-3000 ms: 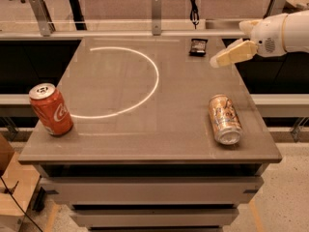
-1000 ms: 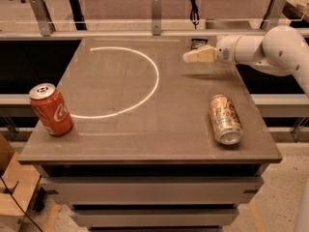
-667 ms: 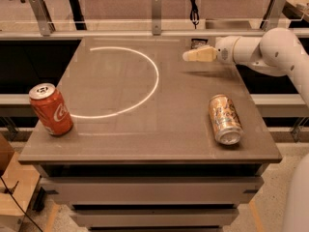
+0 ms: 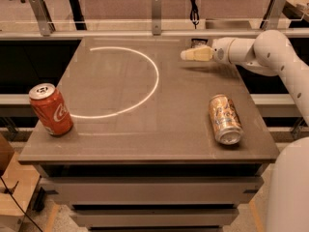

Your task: Move rxbar chocolate near coke can

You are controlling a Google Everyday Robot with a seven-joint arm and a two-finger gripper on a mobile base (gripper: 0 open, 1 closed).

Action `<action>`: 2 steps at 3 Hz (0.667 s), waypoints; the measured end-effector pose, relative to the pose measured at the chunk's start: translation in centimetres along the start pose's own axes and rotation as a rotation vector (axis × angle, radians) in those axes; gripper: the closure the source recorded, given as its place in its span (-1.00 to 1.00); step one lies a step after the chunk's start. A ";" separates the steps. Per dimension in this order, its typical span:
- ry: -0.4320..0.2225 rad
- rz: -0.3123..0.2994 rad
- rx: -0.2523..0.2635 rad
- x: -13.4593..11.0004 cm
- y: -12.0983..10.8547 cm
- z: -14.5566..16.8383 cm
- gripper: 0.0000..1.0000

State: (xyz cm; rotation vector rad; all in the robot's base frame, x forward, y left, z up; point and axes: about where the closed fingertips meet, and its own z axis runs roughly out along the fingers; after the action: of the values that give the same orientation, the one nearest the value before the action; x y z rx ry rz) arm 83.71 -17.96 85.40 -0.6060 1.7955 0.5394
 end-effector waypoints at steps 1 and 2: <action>0.009 0.015 0.002 0.3 -0.4 0.9 -1.00; 0.028 0.024 -0.003 0.6 -0.5 1.6 -0.66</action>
Offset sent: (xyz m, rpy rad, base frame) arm 0.0199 0.0004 -0.0115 -0.0093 0.0594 -0.0076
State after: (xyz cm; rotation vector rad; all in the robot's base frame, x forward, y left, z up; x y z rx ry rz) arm 85.04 -17.42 84.39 -0.5974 1.8310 0.5517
